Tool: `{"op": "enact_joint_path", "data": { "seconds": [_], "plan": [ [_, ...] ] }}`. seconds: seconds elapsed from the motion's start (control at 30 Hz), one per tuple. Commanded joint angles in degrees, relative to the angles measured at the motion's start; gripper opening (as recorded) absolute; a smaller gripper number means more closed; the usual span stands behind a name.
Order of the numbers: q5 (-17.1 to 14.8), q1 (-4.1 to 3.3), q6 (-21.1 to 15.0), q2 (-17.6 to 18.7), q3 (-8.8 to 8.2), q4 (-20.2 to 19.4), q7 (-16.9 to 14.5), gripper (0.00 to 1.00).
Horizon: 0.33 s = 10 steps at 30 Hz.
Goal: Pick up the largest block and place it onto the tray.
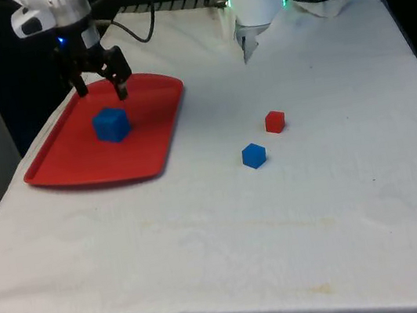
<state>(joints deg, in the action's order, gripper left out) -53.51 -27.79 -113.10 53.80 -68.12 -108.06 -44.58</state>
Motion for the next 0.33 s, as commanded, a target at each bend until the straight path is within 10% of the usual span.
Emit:
{"op": "enact_joint_path", "data": {
  "seconds": [0.0,0.3],
  "plan": [
    [0.0,-0.29,0.3,-0.1,-0.46,0.0,0.0,1.0],
    [0.1,-2.41,2.6,-1.0,-3.95,0.1,-0.2,1.0]
  ]
}}
